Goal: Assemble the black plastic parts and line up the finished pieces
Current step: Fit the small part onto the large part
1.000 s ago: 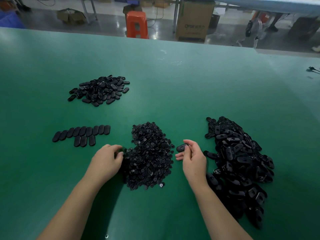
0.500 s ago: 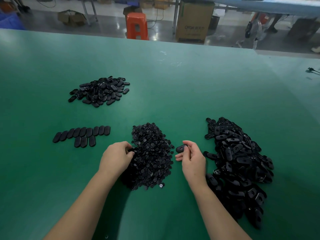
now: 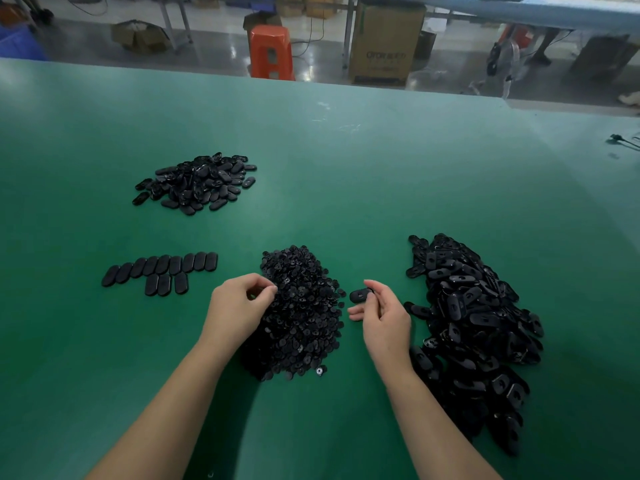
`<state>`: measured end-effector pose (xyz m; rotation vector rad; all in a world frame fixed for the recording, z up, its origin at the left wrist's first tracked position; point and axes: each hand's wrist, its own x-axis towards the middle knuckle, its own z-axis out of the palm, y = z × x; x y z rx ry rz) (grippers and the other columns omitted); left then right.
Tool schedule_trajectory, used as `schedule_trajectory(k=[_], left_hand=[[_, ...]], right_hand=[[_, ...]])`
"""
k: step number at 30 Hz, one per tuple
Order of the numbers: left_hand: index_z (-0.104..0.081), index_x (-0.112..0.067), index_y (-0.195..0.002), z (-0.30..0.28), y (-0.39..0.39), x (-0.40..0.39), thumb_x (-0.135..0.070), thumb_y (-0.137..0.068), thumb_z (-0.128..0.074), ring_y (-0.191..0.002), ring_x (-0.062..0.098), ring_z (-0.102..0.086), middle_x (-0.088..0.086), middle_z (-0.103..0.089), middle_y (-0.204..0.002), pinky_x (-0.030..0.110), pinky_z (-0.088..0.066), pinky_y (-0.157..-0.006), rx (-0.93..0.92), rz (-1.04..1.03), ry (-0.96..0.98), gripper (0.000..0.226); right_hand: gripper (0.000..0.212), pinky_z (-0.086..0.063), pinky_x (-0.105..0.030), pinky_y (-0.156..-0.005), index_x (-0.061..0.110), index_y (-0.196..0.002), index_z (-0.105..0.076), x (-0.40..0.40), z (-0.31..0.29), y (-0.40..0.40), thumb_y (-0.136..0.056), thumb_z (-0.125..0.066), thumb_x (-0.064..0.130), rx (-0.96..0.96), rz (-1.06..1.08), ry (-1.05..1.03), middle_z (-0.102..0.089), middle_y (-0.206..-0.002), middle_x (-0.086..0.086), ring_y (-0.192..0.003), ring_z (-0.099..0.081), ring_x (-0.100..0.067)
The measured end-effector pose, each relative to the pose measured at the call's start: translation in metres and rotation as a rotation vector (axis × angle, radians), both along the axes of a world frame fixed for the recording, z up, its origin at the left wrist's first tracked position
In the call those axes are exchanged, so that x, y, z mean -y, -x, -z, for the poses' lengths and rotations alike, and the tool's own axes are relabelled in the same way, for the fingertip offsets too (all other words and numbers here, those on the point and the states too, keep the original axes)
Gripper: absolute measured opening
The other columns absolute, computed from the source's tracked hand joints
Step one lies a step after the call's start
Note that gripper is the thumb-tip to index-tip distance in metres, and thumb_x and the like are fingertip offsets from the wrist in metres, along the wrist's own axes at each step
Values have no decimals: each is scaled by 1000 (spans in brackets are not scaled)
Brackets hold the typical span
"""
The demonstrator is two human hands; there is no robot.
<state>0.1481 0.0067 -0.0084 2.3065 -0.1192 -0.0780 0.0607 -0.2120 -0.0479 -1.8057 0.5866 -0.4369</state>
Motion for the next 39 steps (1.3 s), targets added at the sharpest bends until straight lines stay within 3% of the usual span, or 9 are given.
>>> schedule_trajectory(k=[5, 11, 21, 26, 31, 35, 39], left_hand=[[-80, -25, -83, -7, 6, 28, -19, -90, -74, -52, 11, -51, 1, -64, -61, 22, -43, -50, -293, -20, 535, 11], [-75, -4, -93, -15, 10, 66, -5, -92, -69, -46, 6, -43, 5, -73, -79, 19, -33, -40, -536, -19, 794, 6], [-73, -8, -79, -8, 15, 87, -6, -86, -76, -42, 7, -33, 4, -64, -67, 20, -27, -39, -548, -22, 755, 8], [-73, -9, -80, -9, 15, 98, -12, -86, -77, -40, 8, -34, -8, -52, -50, 21, -30, -40, -449, 51, 555, 8], [-73, -10, -78, -12, 14, 119, -12, -86, -76, -35, 7, -37, -3, -58, -57, 18, -31, -39, -423, 57, 455, 9], [-73, -14, -74, -8, 14, 130, -15, -85, -76, -41, 9, -42, -3, -62, -58, 20, -34, -45, -412, 49, 369, 11], [-73, -17, -71, -5, 14, 134, -17, -83, -76, -43, 8, -45, -12, -57, -47, 20, -34, -46, -387, 36, 321, 13]], right_hand=[[26, -60, -28, -81, 25, -120, -64, 1, 0, 0, -105, -49, 10, 4, 20, -93, -76, -84, 17, -80, -75, -8], [26, -63, -37, -81, 30, -113, -64, 2, 0, -1, -105, -48, 11, 19, 18, -95, -75, -85, 16, -78, -76, -10], [27, -63, -38, -79, 35, -110, -62, 2, 1, -1, -105, -49, 11, 79, 12, -153, -76, -89, 16, -79, -76, -13], [28, -62, -28, -73, 32, -110, -62, 3, -1, -2, -105, -49, 7, 124, 28, -217, -76, -94, -2, -79, -77, -16], [30, -61, -24, -72, 31, -108, -63, 6, -1, -2, -105, -48, 5, 110, 30, -226, -75, -101, -5, -79, -77, -14], [34, -62, -29, -75, 37, -104, -63, 7, 2, -2, -105, -49, 6, 102, 25, -207, -76, -86, 9, -75, -75, -12], [33, -63, -40, -79, 36, -103, -64, 8, 4, -3, -105, -49, 7, 101, 23, -199, -76, -89, 10, -74, -75, -13]])
